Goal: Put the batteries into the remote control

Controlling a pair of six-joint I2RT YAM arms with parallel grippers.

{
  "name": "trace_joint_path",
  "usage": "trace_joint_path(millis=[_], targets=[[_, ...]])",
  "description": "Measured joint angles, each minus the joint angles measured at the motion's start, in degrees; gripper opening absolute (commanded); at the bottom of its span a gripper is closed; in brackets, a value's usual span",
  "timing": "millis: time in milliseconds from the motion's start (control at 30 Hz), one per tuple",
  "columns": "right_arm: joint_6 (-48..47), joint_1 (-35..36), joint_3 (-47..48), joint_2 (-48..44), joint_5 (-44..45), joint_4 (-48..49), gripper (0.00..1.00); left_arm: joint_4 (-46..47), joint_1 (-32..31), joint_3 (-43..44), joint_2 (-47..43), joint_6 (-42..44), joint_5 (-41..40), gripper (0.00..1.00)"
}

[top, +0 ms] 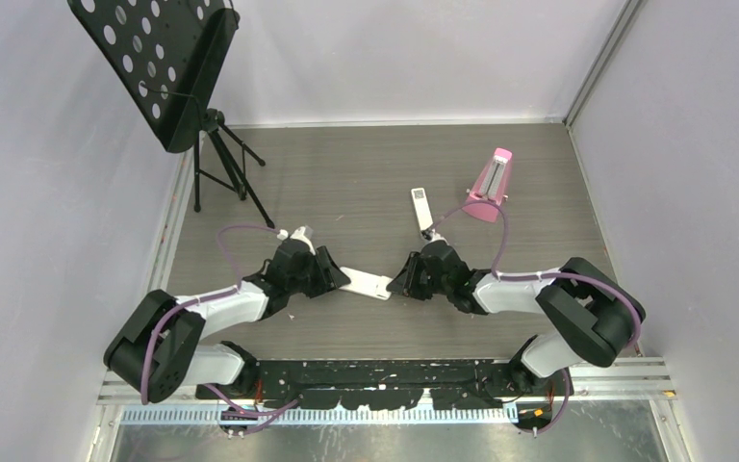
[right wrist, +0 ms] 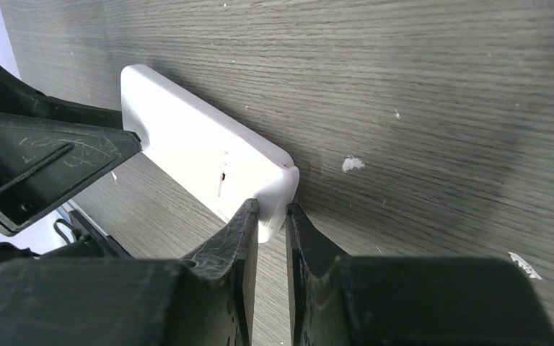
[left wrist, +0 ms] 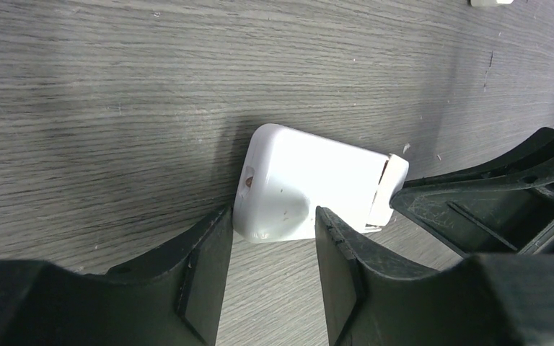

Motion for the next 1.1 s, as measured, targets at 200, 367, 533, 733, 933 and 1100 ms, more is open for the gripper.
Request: trace_joint_path(millis=[200,367,533,733,933,1100], targets=[[-5.11,-0.11,1.97,-0.26,-0.48,-3.63,0.10,-0.02,0.02,0.70,0.68,0.07,-0.04,0.51],[-8.07,-0.26,3.04,-0.17,-1.25,-5.22,0.19,0.04,0.00,1.05,1.05,0.07,-0.02,0.53],[-8.28,-0.24,5.42,0.90,-0.55,-8.15,0.27,0.13,0.00,1.33,1.27,0.13,0.00,0.56],[-5.77,0.09,6.84,2.01,1.20,-9.25,0.31,0.11,-0.13,1.68,1.31,0.15,0.02,0.65],[-4.83,0.94,6.03,0.24,3.69,-10.58,0.47,-0.33,-0.81,2.01,-0.72,-0.39,-0.92,0.86],[-5.97,1.18,4.70,-6.40,7.69,-17.75,0.66,-5.57,0.11,2.05,-4.87,-0.61,-4.79,0.98]])
